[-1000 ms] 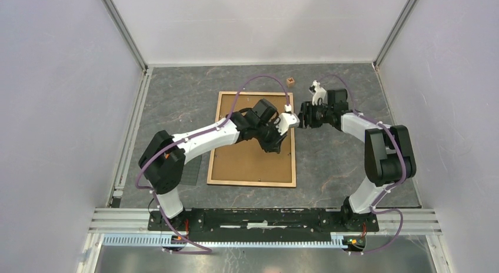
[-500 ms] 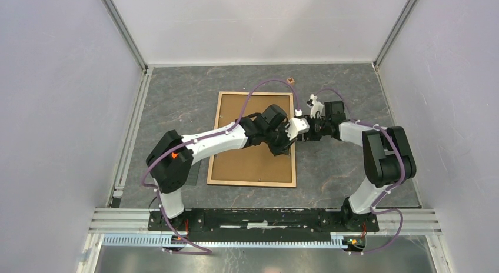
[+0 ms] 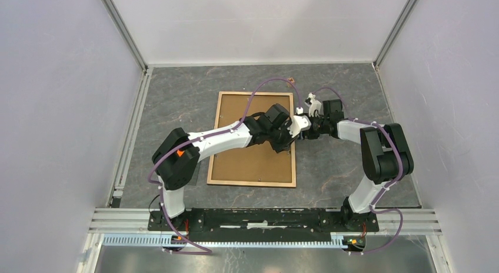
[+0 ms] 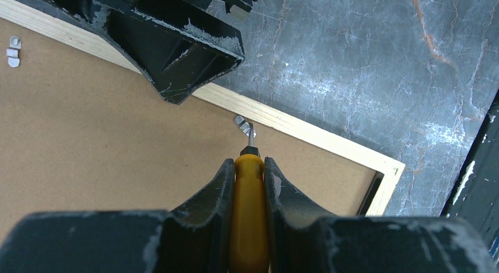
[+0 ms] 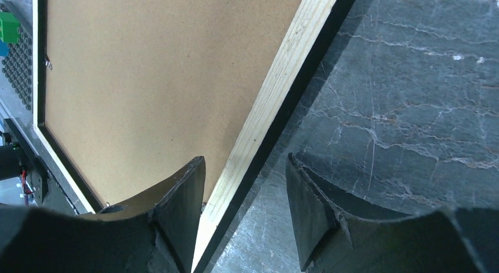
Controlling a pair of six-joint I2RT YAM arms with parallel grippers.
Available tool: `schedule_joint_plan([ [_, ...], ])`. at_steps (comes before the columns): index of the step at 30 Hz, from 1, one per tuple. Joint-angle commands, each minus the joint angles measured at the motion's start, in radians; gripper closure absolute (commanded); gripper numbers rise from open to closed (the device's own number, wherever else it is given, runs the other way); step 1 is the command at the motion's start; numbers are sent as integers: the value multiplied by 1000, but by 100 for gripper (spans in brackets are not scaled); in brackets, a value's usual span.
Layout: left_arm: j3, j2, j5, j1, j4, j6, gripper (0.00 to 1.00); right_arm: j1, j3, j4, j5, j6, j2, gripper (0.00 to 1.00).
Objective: Take the photo out of the frame
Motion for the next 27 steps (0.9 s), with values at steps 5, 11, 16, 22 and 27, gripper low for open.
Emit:
schedule_joint_plan([
  [5, 62, 28, -80, -3, 4, -19, 98, 6, 12, -29, 73, -28, 31, 42],
  [11, 49, 12, -93, -4, -37, 15, 98, 6, 15, -33, 81, -32, 35, 42],
  [16, 32, -7, -96, -4, -61, 42, 98, 6, 15, -36, 82, -34, 34, 42],
  [22, 27, -21, -96, -4, -89, 55, 98, 7, 16, -37, 85, -34, 35, 42],
  [27, 14, -31, -99, -3, -92, 52, 98, 7, 15, -35, 84, -31, 39, 42],
])
